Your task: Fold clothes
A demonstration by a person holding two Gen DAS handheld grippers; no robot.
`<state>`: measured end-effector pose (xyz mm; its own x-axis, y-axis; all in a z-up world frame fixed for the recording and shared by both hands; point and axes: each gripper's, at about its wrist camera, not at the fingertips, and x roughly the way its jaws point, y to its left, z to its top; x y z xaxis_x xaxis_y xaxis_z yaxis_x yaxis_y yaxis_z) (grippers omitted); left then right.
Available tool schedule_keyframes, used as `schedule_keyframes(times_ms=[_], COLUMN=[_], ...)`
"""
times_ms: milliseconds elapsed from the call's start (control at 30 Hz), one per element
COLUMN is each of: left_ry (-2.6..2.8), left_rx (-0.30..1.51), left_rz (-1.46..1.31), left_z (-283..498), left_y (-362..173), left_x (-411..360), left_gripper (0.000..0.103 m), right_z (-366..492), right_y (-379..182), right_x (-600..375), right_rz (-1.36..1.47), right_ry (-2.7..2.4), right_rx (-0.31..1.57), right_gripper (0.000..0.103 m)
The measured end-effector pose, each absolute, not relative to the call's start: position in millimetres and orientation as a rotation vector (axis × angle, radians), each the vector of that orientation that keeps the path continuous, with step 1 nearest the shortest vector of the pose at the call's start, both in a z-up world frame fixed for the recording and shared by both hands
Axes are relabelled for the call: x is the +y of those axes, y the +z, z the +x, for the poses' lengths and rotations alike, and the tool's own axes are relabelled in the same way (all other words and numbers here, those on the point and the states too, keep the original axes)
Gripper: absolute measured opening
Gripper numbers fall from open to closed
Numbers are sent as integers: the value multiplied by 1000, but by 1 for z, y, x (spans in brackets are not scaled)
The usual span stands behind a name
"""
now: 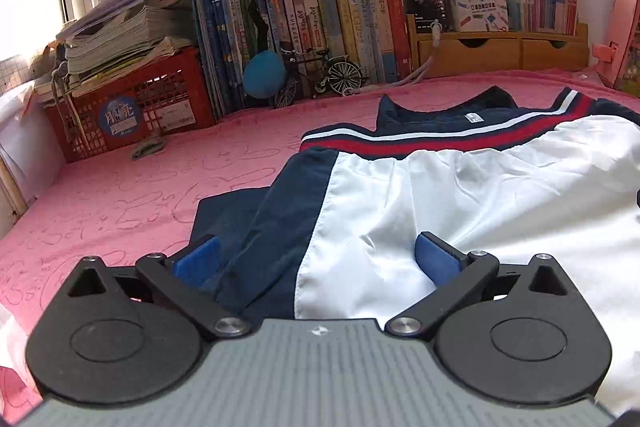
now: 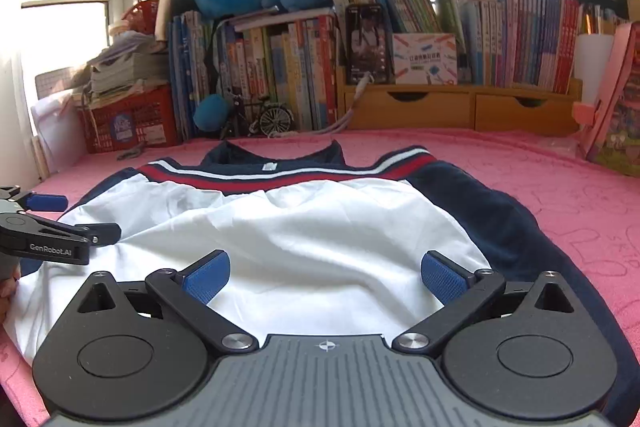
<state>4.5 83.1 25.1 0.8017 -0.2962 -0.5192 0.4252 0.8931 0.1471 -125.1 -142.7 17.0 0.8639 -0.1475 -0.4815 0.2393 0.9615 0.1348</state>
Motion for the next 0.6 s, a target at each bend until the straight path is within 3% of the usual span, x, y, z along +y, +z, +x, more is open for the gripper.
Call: schedule_keyframes(times_ms=[233, 267, 300, 367, 400, 467, 533, 600], left_ry=[-419, -443, -441, -430, -425, -377, -322, -300], left_rx=[432, 414, 400, 378, 368, 342, 300, 273], left_rz=[148, 148, 178, 257, 304, 445, 600, 709], left_z=[1, 3, 9, 22, 28, 38, 45, 52], left_y=[65, 69, 68, 61, 56, 40, 18, 4], left_x=[79, 72, 62, 43, 34, 22, 18, 19], left_gripper=[101, 101, 101, 96, 92, 73, 72, 79], right_z=[-120, -112, -102, -77, -64, -42, -26, -16], right_y=[38, 46, 53, 60, 60, 53, 37, 16], right_x=[-146, -147, -148, -149, -150, -153, -156, -160], right_rz=[107, 91, 74, 28, 7, -41, -164, -340], right_ry=[-198, -191, -187, -188, -184, -173, -209, -286], right_rx=[450, 431, 417, 430, 448, 496, 548, 578], right_gripper=[100, 93, 71, 36, 32, 31, 30, 30])
